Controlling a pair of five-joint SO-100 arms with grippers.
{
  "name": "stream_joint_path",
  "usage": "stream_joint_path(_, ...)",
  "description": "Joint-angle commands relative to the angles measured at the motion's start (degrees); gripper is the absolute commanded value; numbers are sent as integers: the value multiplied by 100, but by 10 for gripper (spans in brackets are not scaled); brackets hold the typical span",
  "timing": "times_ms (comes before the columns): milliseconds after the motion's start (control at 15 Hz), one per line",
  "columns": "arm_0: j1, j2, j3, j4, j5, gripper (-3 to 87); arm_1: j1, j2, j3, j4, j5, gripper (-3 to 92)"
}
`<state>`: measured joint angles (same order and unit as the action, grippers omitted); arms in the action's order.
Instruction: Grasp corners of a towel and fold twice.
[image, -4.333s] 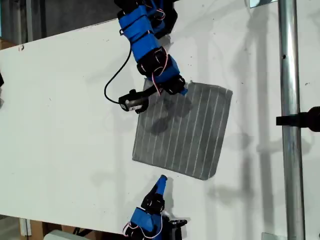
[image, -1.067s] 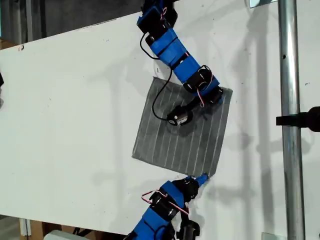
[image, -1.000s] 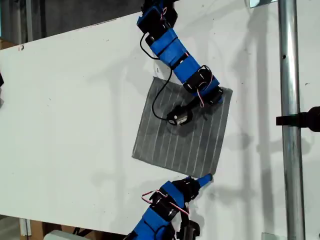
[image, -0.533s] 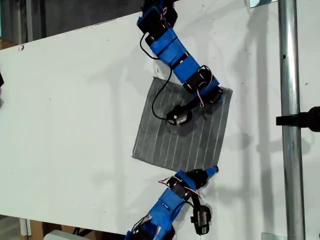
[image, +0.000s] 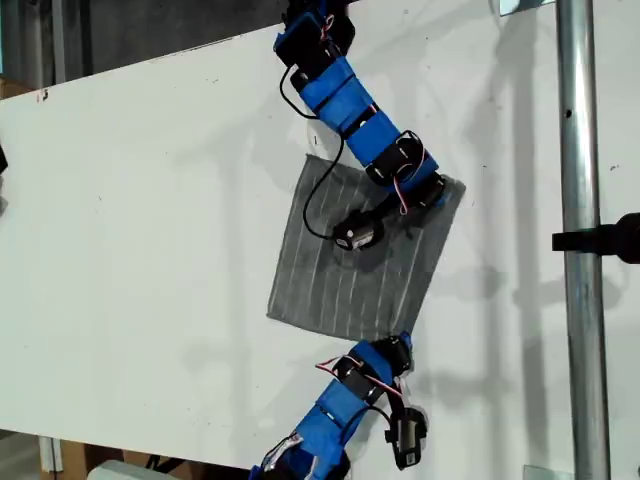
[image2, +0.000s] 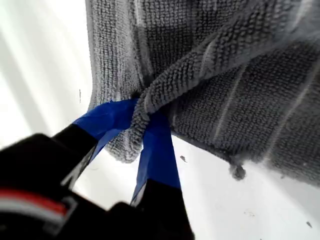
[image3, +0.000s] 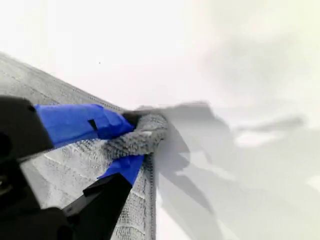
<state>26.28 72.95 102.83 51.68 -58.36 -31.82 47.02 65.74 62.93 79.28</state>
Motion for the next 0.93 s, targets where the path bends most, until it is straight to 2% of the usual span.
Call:
stream_joint_path(0, -88, 281, 255, -264, 26, 2, 79, 9, 0, -97, 44, -2)
stream_joint_path(133, -70, 431, 185, -193, -18, 2, 88, 141, 0, -53, 18, -2)
stream_joint_path(400, 237, 677, -1107, 1222, 167, -29, -105, 1028, -141, 237, -114, -2)
stream_joint_path(467, 404, 738, -1389, 1389, 334, -29, -229, 1230, -299, 413, -158, -2)
stream_joint_path(600, 782, 976, -1687, 1468, 536, -29, -483, 1521, -642, 598, -264, -2)
stream_joint_path(733, 1028, 1072, -1731, 1406, 519, -29, -747, 1538, -923, 369, -457, -2)
stream_joint_path(867, 976, 1116, -1652, 1380, 439, -29, -800, 1687, -949, 404, -554, -2)
